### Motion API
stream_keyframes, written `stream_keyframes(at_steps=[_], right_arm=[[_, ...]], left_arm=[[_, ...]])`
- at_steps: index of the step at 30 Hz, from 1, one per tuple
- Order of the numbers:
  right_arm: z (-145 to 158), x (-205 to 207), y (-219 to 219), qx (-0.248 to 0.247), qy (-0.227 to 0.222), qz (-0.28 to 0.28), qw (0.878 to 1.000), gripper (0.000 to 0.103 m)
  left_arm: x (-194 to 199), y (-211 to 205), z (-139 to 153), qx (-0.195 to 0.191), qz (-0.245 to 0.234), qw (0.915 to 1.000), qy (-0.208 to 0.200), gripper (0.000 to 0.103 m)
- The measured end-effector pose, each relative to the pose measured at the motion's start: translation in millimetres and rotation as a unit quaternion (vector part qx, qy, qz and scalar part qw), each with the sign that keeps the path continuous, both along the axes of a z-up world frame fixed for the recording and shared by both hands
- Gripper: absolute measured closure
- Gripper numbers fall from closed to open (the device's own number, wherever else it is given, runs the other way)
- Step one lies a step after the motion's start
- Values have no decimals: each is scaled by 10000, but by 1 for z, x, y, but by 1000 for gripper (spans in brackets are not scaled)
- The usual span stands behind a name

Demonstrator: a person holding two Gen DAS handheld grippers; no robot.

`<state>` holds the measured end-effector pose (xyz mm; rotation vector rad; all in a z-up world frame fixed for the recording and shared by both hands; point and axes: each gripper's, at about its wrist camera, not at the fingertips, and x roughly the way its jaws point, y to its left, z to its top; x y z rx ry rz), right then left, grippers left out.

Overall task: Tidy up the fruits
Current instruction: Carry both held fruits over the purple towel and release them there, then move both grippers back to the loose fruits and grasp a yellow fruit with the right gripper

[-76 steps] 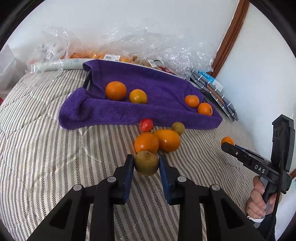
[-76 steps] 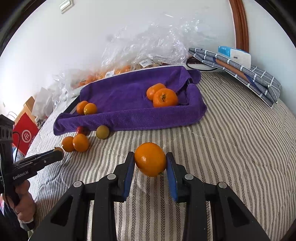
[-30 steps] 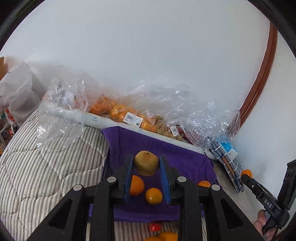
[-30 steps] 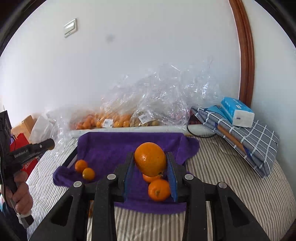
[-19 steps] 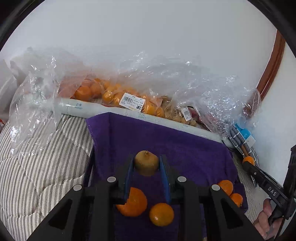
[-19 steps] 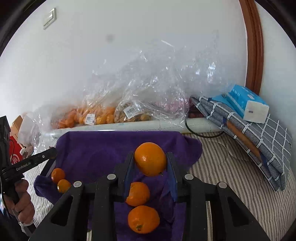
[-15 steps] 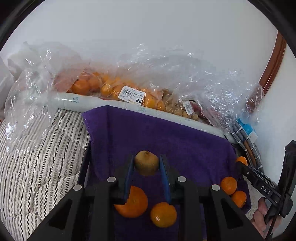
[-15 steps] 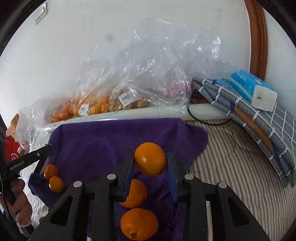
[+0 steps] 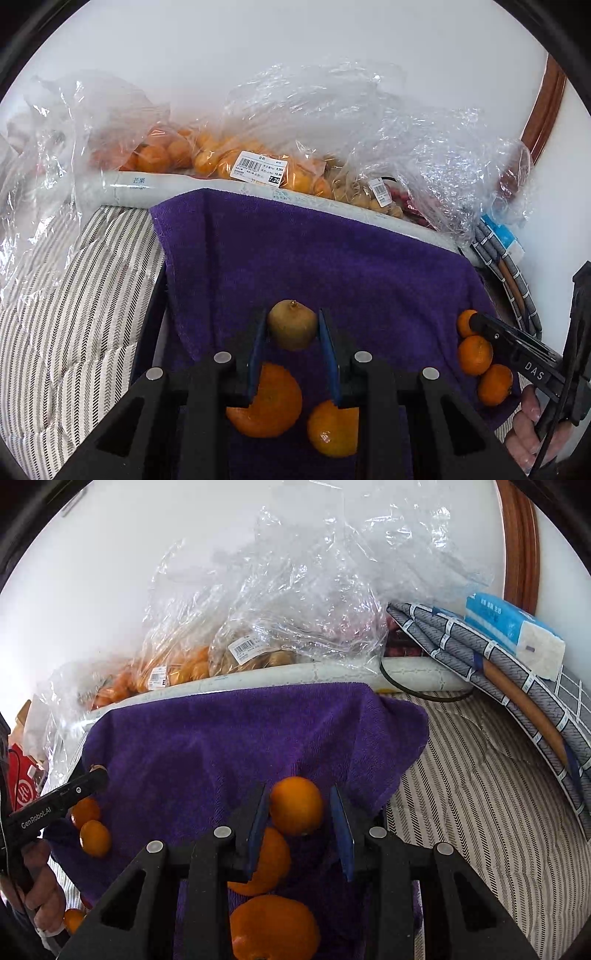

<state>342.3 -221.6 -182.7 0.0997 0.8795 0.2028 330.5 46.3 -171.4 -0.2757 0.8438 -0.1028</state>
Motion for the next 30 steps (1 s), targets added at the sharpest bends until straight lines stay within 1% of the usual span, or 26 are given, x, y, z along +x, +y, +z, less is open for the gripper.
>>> stream_keyframes(at_steps=[3, 5, 6, 7, 8, 9, 10, 12, 15, 18, 20, 23, 26, 30], right_arm=[[1, -1, 3, -83, -26, 25, 10000, 68], [4, -4, 3, -99, -99, 34, 9999, 65], [6, -6, 3, -105, -168, 26, 9998, 62], [8, -9, 3, -107, -242, 6, 9996, 58], [12, -13, 2, -112, -337, -30, 9994, 56], [14, -17, 1, -133, -404, -74, 9991, 55], [18, -20, 1, -187, -466, -156, 9986, 55], [25, -26, 1, -222, -592, -219, 9978, 55], [37, -35, 1, -312, -782, -288, 9960, 55], [46, -48, 2, -251, -721, -284, 9967, 55], [50, -58, 2, -202, -699, -308, 9969, 55], [56, -78, 6, -407, -802, -477, 9948, 55], [62, -98, 7, -510, -754, -579, 9942, 55], [66, -122, 9, -395, -582, -527, 9961, 55]], left_arm=[[0, -1, 0, 37, -1, 10000, -25, 77], [-1, -2, 0, 63, -5, 10000, -50, 76], [-2, -3, 1, 64, -11, 10000, -70, 76], [-3, -4, 2, 63, -32, 9999, -102, 74], [-4, -5, 4, 73, -50, 9999, -142, 73], [-7, -6, 6, 99, -62, 9997, -229, 68], [-9, -7, 9, 134, -59, 9994, -326, 63], [-15, -9, 17, 201, -68, 9983, -536, 58], [-24, -10, 26, 235, -52, 9969, -750, 57], [-32, -10, 32, 224, 18, 9960, -870, 57], [-40, -9, 36, 239, 146, 9946, -1000, 57], [-55, -7, 41, 256, 195, 9928, -1153, 57], [-76, 0, 40, 258, 225, 9923, -1194, 57], [-109, 14, 32, 313, 293, 9934, -1068, 57]])
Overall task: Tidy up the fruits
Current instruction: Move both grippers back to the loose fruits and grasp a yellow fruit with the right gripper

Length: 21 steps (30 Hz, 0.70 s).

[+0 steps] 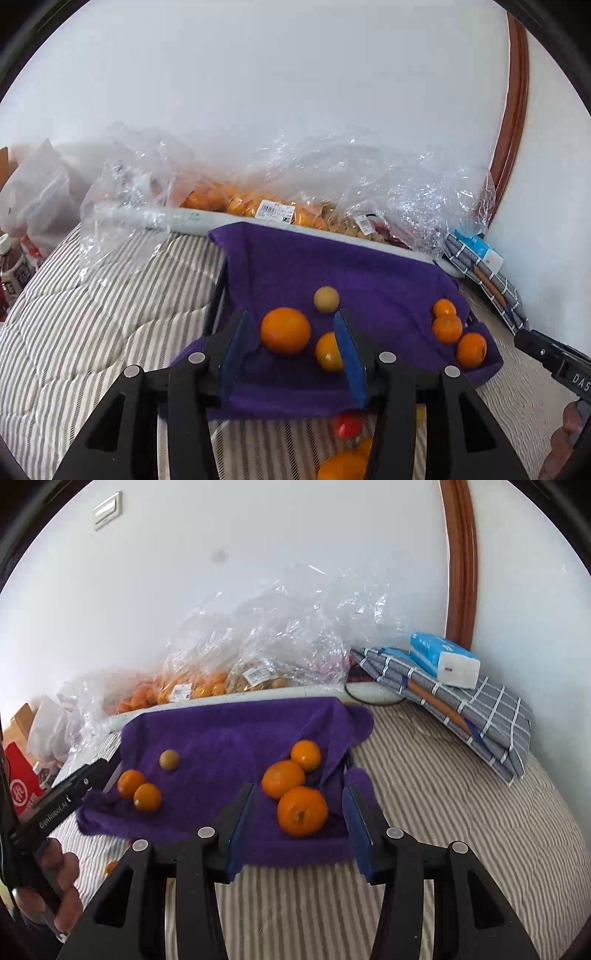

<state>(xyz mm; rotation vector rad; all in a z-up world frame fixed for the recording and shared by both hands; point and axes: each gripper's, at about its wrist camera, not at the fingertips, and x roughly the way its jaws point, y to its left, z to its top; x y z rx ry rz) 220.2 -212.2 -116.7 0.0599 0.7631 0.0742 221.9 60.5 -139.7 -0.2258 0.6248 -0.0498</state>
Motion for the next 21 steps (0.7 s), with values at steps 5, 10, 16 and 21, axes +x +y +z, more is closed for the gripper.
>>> stream_keyframes(at_steps=[5, 10, 16, 21], right_arm=[[-6, -26, 13, 80, 197, 180, 9996, 55], [-17, -46, 33, 128, 314, 416, 9986, 55], [-33, -55, 65, 94, 532, 760, 9956, 56], [-45, -53, 89, 90, 635, 1014, 9928, 60]], left_arm=[[-39, 18, -5, 99, 3, 9999, 24, 57], [-64, 37, -7, 98, 63, 9998, 177, 57], [-71, 62, -13, -43, 407, 9982, 436, 56], [-68, 68, -18, -143, 491, 9969, 591, 56]])
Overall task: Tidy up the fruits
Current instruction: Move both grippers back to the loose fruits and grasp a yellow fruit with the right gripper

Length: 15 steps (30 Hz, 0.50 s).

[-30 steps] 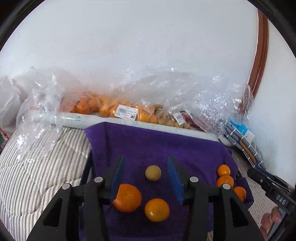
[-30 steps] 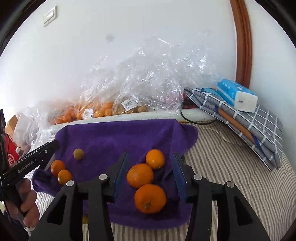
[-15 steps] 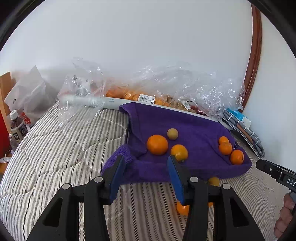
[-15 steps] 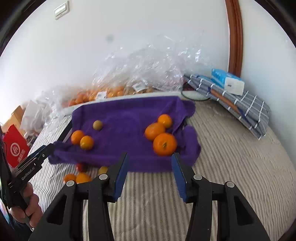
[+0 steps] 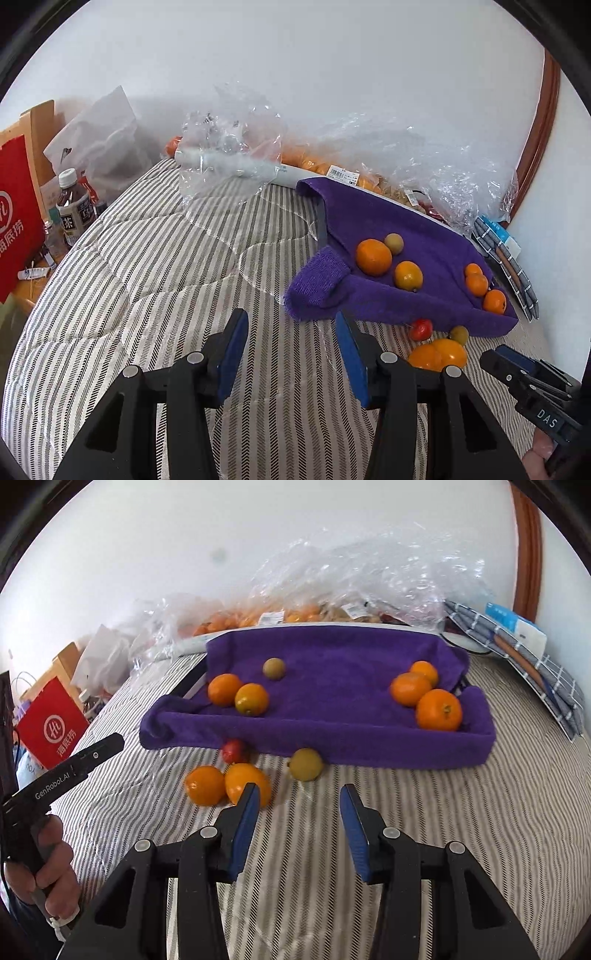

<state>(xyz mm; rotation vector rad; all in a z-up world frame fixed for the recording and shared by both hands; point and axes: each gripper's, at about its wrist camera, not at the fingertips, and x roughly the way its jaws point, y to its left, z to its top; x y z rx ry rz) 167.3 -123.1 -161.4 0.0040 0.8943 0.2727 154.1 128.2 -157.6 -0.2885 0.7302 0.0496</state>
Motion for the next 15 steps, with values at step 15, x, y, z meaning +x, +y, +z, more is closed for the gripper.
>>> stream_keyframes(at_steps=[15], right_arm=[[-29, 50, 9, 28, 295, -142, 9995, 76]], left_arm=[[6, -8, -4, 77, -162, 9997, 158, 56]])
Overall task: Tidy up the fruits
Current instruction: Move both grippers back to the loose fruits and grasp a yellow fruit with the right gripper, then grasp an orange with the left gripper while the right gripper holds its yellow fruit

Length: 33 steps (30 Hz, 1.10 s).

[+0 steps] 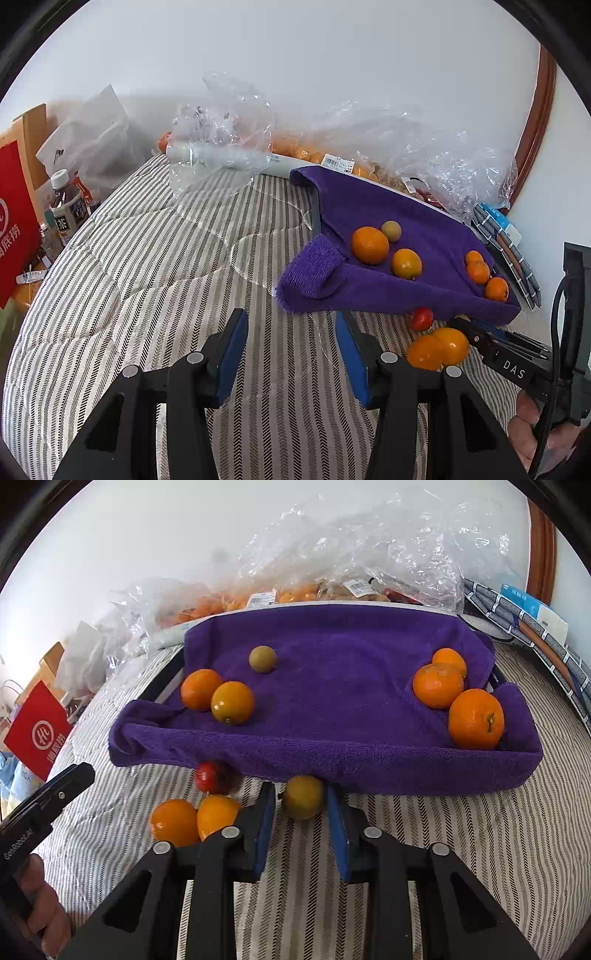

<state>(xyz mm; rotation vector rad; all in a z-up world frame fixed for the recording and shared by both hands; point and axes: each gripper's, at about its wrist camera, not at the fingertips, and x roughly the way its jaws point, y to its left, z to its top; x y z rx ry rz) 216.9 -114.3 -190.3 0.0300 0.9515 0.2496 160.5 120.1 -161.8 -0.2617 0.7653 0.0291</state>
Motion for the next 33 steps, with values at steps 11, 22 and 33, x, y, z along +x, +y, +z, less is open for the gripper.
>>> stream_keyframes(at_steps=[11, 22, 33], right_arm=[[14, -27, -29, -395, -369, -6, 9985, 77], [13, -42, -87, -317, -331, -240, 9987, 77], [12, -46, -94, -147, -284, -89, 9995, 77]], left_arm=[[3, -26, -6, -333, -1072, 9933, 262, 56], [-2, -52, -9, -157, -1319, 9901, 461, 57], [16, -91, -11, 31, -1654, 9846, 559, 56]])
